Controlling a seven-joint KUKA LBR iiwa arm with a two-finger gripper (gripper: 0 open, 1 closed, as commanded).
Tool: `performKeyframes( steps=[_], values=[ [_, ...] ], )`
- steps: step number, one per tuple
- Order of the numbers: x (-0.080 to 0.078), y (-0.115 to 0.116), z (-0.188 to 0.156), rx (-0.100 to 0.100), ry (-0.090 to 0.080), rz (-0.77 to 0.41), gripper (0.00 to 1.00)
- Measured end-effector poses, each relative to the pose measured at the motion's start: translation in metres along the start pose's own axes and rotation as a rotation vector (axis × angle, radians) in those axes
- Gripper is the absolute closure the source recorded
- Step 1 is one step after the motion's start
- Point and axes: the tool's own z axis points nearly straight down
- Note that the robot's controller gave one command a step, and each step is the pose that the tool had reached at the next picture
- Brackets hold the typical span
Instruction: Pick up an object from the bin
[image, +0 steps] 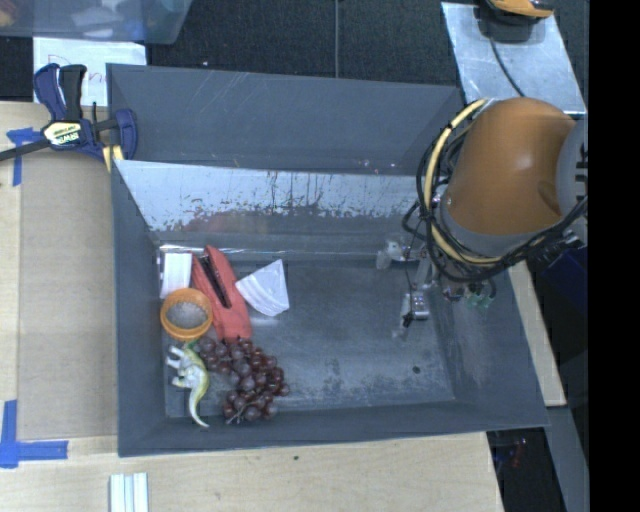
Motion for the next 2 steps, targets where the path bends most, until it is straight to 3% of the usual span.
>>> performKeyframes(
  steps=[1, 2],
  values=[
    [-0.002, 0.000, -0.004, 0.000, -0.009, -0.001, 0.00],
    [0.029, 0.004, 0.068, 0.001, -0.011, -0.143, 0.00]
  ],
)
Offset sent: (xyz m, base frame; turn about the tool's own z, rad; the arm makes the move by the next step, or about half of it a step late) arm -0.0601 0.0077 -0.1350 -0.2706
